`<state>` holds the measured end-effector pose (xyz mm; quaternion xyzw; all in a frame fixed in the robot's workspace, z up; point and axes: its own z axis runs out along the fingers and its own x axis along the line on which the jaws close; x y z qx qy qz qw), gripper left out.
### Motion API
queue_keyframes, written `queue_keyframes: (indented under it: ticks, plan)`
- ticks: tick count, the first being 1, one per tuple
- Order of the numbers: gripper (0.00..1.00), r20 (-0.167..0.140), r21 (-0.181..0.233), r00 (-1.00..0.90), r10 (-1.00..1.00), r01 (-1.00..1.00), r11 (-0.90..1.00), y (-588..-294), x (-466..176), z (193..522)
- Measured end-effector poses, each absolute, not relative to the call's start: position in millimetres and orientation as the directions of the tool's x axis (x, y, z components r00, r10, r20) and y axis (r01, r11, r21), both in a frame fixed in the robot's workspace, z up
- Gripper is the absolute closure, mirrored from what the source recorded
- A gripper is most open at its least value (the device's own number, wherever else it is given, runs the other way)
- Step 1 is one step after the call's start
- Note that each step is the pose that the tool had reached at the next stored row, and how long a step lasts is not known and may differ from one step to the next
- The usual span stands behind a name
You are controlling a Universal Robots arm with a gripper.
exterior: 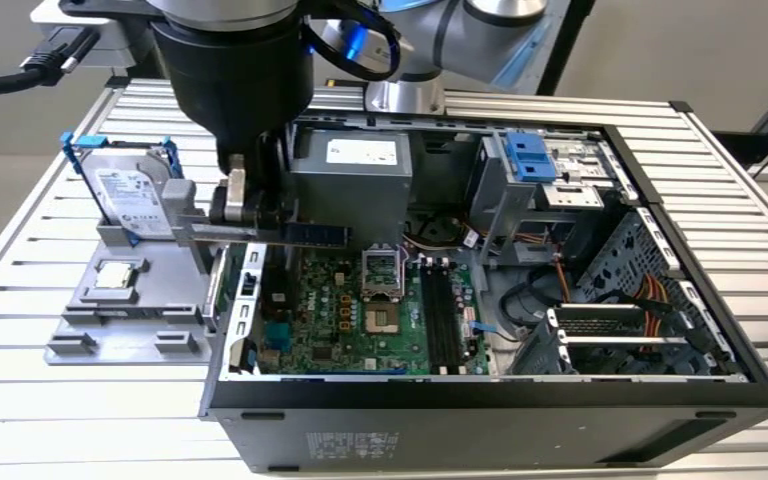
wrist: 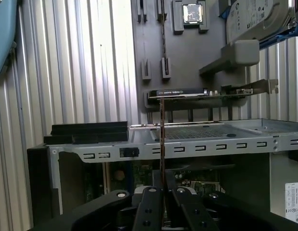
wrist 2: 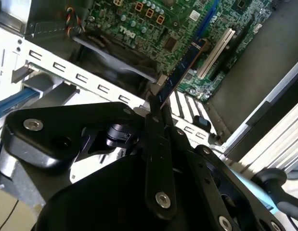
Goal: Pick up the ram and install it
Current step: 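Pick up the ram and move it above insertion slot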
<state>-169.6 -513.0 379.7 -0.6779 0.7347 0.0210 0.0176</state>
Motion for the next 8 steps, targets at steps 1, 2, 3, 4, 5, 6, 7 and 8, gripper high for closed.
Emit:
queue_keyframes:
  ticks: [1, 2, 3, 4, 5, 6, 7, 8]
  plan:
    - [1.00, -0.054, 0.007, -0.082, -0.995, -0.997, 0.082, -513.0, -168.5, 379.7]
    - [1.00, -0.053, 0.007, -0.084, -0.995, -0.996, 0.084, -513.0, -167.1, 379.7]
    - [1.00, -0.052, 0.007, -0.086, -0.995, -0.996, 0.085, -513.0, -165.8, 379.7]
    - [1.00, -0.052, 0.007, -0.087, -0.995, -0.996, 0.087, -513.0, -164.5, 379.7]
    - [1.00, -0.051, 0.007, -0.089, -0.995, -0.996, 0.089, -513.0, -163.1, 379.6]
    - [1.00, -0.051, 0.007, -0.090, -0.995, -0.996, 0.090, -513.0, -161.8, 379.6]
    - [1.00, -0.050, 0.007, -0.092, -0.995, -0.996, 0.092, -513.0, -160.6, 379.6]
    - [1.00, -0.049, 0.007, -0.093, -0.994, -0.996, 0.093, -513.0, -159.4, 379.6]
